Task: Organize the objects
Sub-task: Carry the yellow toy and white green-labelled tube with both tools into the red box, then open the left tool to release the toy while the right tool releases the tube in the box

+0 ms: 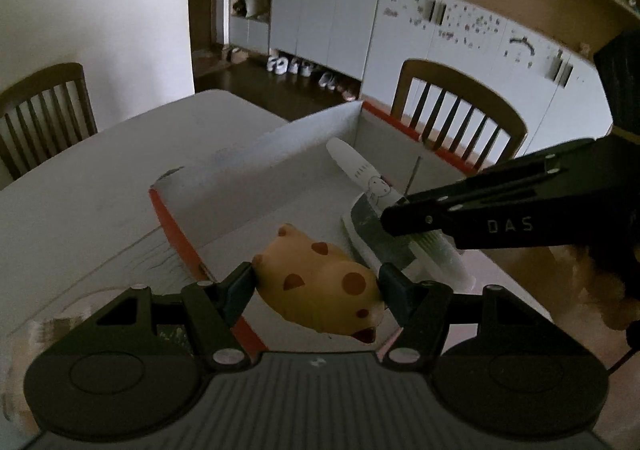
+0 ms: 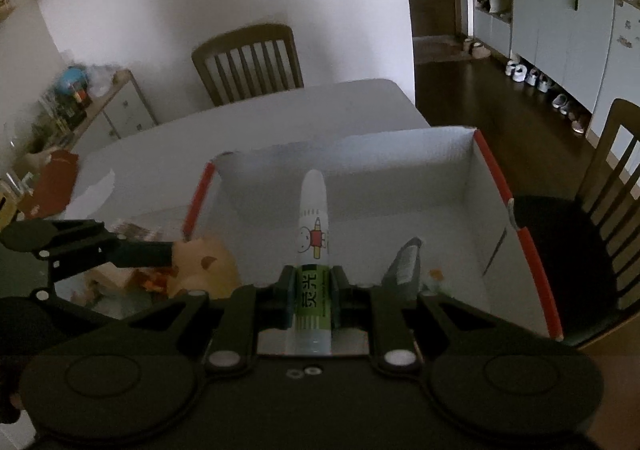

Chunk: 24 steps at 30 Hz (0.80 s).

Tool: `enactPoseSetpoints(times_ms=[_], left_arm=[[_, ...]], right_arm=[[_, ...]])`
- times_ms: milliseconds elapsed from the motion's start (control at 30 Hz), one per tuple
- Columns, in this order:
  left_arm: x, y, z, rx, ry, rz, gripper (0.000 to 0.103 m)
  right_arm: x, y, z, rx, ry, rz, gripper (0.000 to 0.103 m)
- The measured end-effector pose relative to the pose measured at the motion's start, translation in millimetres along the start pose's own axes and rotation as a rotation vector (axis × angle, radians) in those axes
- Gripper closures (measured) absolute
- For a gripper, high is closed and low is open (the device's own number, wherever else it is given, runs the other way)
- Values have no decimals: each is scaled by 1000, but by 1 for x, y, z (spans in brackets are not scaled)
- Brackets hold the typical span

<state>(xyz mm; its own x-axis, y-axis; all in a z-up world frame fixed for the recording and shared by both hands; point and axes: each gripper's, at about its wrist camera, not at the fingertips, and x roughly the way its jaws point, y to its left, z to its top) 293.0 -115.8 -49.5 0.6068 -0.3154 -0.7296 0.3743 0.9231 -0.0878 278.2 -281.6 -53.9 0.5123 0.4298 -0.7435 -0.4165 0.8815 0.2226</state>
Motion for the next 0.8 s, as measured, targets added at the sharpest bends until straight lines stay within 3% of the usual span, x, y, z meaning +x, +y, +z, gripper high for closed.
enactPoseSetpoints(times_ms=[333, 800], left_arm=[[55, -12, 10, 32, 105, 65, 35], [100, -9, 15, 35, 267, 87, 35]], right_arm=[[47, -19, 3, -20, 102, -15, 86], [79, -34, -9, -45, 202, -19, 86]])
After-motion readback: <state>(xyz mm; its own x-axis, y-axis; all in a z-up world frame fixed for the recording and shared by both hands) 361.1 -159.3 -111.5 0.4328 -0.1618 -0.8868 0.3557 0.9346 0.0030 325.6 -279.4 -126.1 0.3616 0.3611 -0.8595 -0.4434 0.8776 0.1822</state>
